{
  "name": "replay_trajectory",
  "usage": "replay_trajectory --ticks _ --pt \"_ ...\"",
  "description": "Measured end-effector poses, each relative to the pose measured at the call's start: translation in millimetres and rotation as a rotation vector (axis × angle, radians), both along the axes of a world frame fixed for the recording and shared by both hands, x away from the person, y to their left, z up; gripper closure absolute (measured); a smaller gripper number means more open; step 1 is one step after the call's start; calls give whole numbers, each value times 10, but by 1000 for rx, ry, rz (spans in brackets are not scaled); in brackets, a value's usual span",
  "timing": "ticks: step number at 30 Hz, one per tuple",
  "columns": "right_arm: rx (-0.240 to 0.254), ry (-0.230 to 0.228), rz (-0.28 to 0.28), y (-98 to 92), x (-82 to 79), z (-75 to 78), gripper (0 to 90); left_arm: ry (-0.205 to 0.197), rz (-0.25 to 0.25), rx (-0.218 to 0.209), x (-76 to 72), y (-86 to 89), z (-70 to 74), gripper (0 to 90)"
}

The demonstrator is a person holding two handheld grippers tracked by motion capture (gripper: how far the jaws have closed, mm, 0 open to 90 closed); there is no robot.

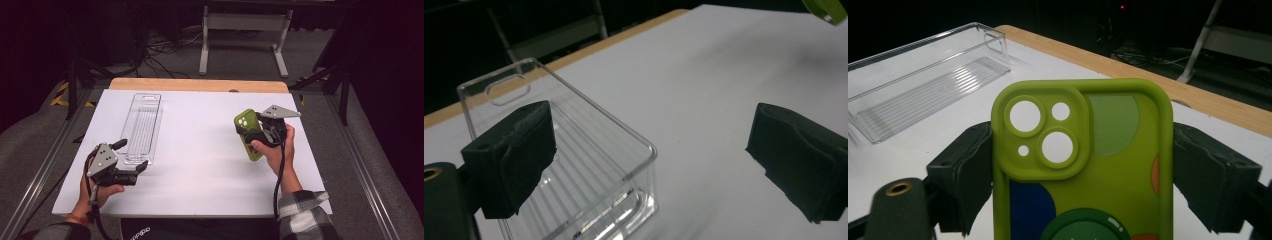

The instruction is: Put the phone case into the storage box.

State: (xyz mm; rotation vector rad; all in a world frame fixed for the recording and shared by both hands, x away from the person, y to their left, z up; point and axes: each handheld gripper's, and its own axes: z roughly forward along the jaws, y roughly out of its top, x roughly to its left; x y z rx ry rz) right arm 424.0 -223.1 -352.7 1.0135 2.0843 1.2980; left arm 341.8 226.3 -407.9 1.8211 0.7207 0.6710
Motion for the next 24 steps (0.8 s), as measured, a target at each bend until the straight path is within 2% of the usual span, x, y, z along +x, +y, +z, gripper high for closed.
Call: replay_trajectory --ticks 3,7,8,10,12,14,16,20,23,24 --pt "6 -26 13 79 -44 -6 166 -22 -11 4 39 -139 54 68" --pt "57 -41 41 168 -96 4 166 -20 -41 9 98 -305 74 93" --pt "56 -43 45 194 -110 6 165 -29 -34 24 113 -349 81 101" --pt "57 -54 58 234 -136 8 165 -26 -35 22 134 -384 88 111" --pt "52 -75 73 305 -177 9 164 -12 -63 1 163 -434 93 108" --pt "61 -85 91 366 -209 1 164 -12 -94 4 180 -514 92 107" --pt "49 -106 97 444 -236 -4 164 -11 -124 4 198 -586 99 106" --pt "58 -120 124 601 -287 -38 164 11 -208 -48 218 -783 120 114" --pt "60 -126 130 699 -339 -74 164 12 -253 -42 215 -928 123 114" --pt "58 -133 138 728 -354 -88 164 23 -270 -51 212 -977 115 115"
